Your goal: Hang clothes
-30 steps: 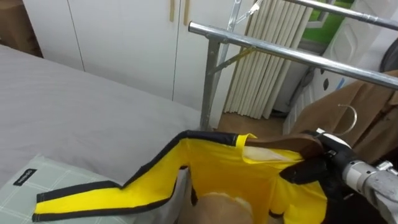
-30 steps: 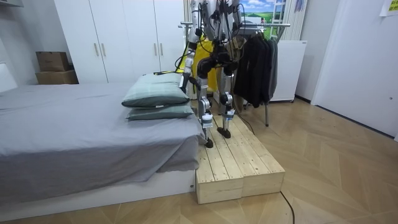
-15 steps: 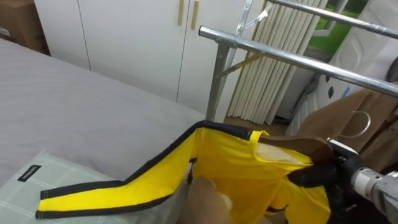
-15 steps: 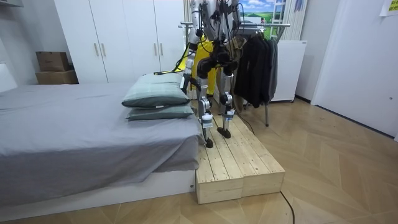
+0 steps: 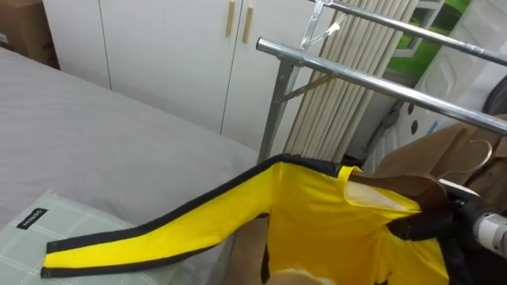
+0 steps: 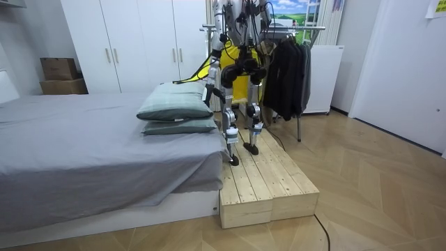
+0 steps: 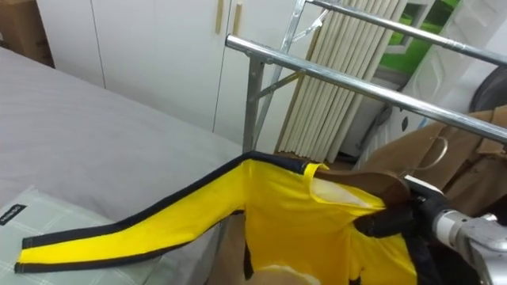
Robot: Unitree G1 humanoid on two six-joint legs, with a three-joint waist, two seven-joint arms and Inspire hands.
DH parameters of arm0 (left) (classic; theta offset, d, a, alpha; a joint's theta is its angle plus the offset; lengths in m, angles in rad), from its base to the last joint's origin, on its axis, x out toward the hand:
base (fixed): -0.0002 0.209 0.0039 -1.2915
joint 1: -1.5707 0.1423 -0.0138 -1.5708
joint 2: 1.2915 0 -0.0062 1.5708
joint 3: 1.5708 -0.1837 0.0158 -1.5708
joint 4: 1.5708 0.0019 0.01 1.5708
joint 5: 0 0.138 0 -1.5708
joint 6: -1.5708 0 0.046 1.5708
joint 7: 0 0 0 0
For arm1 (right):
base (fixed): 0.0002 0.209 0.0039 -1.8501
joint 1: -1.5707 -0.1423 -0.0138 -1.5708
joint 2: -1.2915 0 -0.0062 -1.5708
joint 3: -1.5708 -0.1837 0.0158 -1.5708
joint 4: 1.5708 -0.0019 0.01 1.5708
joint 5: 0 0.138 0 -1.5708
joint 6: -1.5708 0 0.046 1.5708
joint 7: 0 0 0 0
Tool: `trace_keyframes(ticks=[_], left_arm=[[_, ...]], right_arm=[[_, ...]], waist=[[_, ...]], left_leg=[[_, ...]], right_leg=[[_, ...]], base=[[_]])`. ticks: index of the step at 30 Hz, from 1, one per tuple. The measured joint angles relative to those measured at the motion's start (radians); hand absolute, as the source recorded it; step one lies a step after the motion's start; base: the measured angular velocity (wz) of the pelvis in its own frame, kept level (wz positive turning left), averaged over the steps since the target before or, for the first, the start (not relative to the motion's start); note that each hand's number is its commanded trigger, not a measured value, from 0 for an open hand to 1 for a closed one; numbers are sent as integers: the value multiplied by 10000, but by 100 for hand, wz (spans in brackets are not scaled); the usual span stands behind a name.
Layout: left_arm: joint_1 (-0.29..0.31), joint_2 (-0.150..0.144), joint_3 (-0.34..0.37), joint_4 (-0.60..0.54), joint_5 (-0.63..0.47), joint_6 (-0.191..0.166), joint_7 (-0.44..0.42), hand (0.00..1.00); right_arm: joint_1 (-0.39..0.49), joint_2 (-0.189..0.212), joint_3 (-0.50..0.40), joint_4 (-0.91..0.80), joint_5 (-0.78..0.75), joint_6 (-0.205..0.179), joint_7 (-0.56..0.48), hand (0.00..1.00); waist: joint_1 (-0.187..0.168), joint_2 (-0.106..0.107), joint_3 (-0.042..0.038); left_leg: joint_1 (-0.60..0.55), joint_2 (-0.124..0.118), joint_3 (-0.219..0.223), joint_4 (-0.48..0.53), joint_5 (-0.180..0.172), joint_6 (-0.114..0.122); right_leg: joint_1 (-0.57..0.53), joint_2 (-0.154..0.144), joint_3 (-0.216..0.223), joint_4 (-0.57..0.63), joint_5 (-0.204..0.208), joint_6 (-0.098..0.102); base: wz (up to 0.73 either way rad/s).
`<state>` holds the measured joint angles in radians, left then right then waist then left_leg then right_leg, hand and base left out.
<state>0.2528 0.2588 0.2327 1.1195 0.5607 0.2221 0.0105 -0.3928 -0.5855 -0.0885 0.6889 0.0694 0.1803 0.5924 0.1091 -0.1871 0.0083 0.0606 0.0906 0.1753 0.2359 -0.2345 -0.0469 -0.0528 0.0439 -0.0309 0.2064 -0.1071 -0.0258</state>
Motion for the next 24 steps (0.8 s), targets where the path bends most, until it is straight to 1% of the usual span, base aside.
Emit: trace_keyframes(ticks=[4,5,6,8,12,14,18,20,22,24], left_arm=[[-5,27,29,5,-9,-18,0,0],[0,30,6,14,-14,-20,-1,0],[0,39,6,14,-13,-19,-1,0],[-1,62,-6,10,-7,-30,-14,0],[-6,149,-3,10,6,-37,-199,0],[-9,271,-5,10,7,-71,-241,0],[-9,356,-3,-9,7,-146,-242,0],[-10,413,-4,-13,6,-181,-242,0],[-11,439,-6,-21,12,-240,-242,0],[-13,476,-6,-25,24,-307,-243,0]], right_arm=[[-236,-402,100,146,-92,-2,12,100],[-452,-562,313,389,-222,-34,12,100],[-611,-621,404,601,-376,-53,12,100],[-1077,-875,753,1292,-899,-68,-29,100],[-1165,-926,792,1503,-1377,-82,-152,100],[-1171,-927,1014,1632,-1569,-81,-173,100],[-1188,-928,1171,1637,-1905,-80,-169,100],[-1493,-982,1573,1831,-1943,-81,-135,100],[-1771,-986,1669,2129,-1963,-82,-124,100],[-1850,-1011,1806,2135,-1958,-83,-122,100]], waist=[[3,-10,-4],[-22,-9,-4],[-25,-11,-4],[-16,-31,-4],[-16,-85,-5],[-16,-191,-7],[-32,-376,-11],[-43,-460,-14],[-34,-491,-13],[26,-526,-20]], left_leg=[[-9,19,-12,-52,-1,0],[-10,18,-53,-44,-1,-1],[-13,14,-109,-36,-1,-1],[-29,14,-153,-26,-1,-1],[-39,14,-164,-9,1,-3],[-64,17,-189,7,2,-4],[-161,19,-252,42,4,-6],[-167,13,-277,43,4,-5],[-189,4,-315,52,4,-5],[-206,3,-326,51,5,-4]], right_leg=[[-23,30,-3,18,4,-7],[-29,38,-2,39,8,-13],[-26,45,1,55,10,-17],[-29,52,-3,59,10,-17],[-16,48,-18,-1,11,-18],[-14,47,-47,-2,13,-22],[-50,15,-173,-33,22,-36],[-47,2,-212,-46,16,-38],[-46,-9,-247,-46,16,-38],[-62,-8,-256,-44,16,-38]], base=[[0],[0],[3],[2],[0],[3],[7],[5],[5],[2]])
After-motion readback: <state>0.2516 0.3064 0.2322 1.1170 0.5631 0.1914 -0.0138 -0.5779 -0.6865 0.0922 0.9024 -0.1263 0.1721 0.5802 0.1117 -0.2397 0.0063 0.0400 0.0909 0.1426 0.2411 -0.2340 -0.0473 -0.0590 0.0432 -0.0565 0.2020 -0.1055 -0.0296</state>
